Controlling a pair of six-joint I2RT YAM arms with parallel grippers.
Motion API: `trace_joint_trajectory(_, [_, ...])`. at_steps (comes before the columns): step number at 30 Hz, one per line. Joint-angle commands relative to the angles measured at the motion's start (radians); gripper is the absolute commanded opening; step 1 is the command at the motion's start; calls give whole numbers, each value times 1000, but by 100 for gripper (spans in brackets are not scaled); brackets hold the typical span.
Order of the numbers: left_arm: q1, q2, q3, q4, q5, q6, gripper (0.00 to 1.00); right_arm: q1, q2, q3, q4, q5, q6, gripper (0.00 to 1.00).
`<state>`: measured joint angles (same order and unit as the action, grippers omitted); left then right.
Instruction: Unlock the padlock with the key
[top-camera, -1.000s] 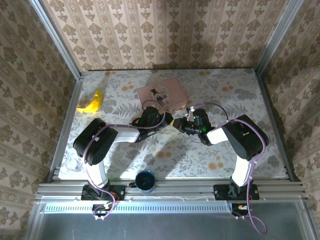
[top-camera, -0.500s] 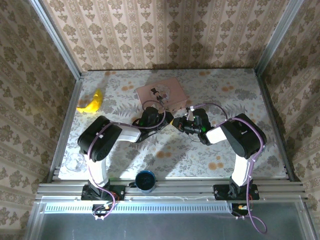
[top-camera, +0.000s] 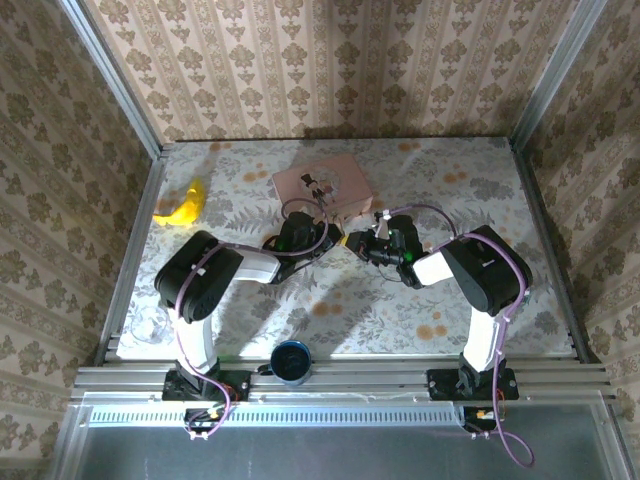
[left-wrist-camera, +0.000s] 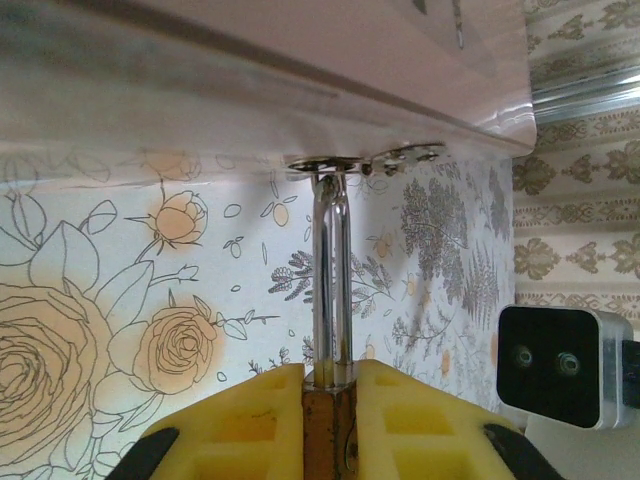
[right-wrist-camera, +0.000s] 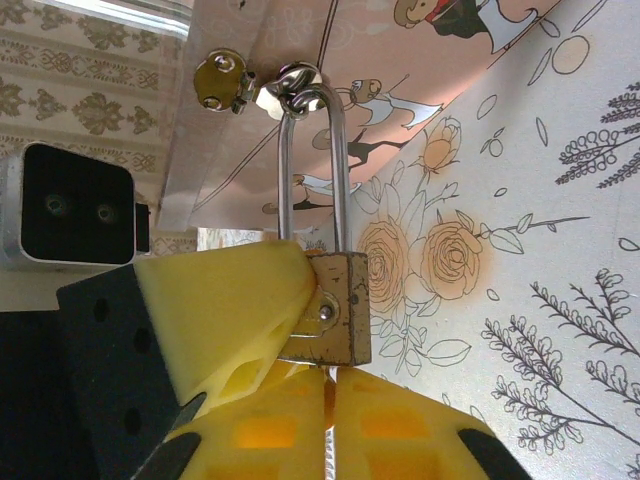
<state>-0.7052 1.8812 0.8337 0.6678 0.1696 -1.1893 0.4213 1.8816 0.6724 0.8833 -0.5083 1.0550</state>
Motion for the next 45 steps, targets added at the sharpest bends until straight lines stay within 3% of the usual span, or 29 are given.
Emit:
trace_joint_trajectory(1, [1,24,14,21,21,10,4,4,-9,24,17,4,-15,14])
trace_joint_trajectory(7, [0,21,16,20,25,12,0,9,-113,16,-170,74,-128,31])
trace_joint_trajectory(16, [-19,-13,51,-103,50,14,0,114,-341,77,-716,425,-419,30])
trace_joint_trajectory(21, [-32,-63,136,-407,21,76,0,183,-366,129,-868,564,-528,28])
trace_joint_trajectory(28, [-40,-87,183,-528,8,103,0,242,-338,178,-907,629,-598,27])
trace_joint_trajectory(45, [-38,-64,190,-515,64,69,0,278,-205,293,-935,664,-717,30])
